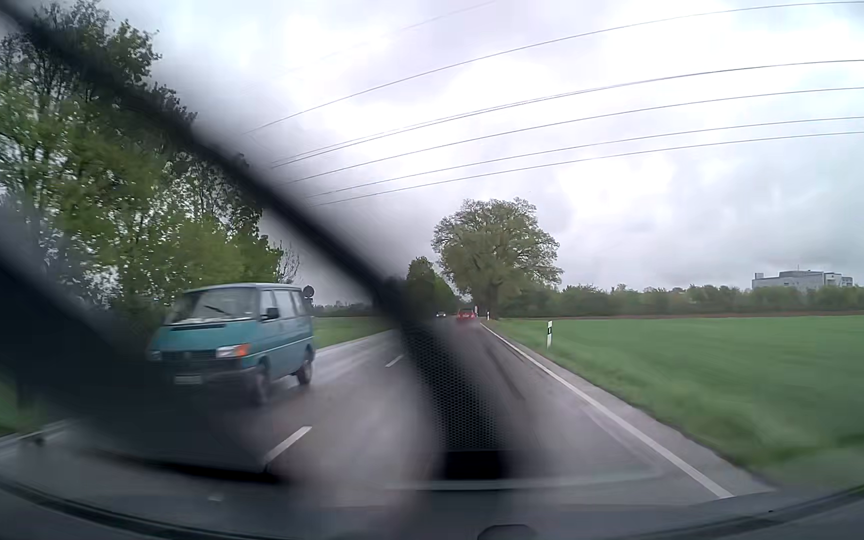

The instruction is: Follow the waypoints while adhering to traffic rules and regulations

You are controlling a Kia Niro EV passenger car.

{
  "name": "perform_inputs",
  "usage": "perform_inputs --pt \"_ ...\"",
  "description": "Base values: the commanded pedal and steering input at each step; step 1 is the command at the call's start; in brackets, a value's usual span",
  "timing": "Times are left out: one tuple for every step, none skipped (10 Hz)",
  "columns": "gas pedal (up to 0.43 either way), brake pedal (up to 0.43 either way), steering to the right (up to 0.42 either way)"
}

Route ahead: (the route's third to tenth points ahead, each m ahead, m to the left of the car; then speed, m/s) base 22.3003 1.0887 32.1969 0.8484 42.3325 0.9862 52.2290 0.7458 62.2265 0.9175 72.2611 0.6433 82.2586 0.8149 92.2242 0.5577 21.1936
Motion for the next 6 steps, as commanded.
perform_inputs --pt "0.189 0.0 0.0" --pt "0.189 0.0 0.0" --pt "0.189 0.0 0.0" --pt "0.189 0.0 0.0" --pt "0.189 0.0 0.0" --pt "0.189 0.0 0.0"
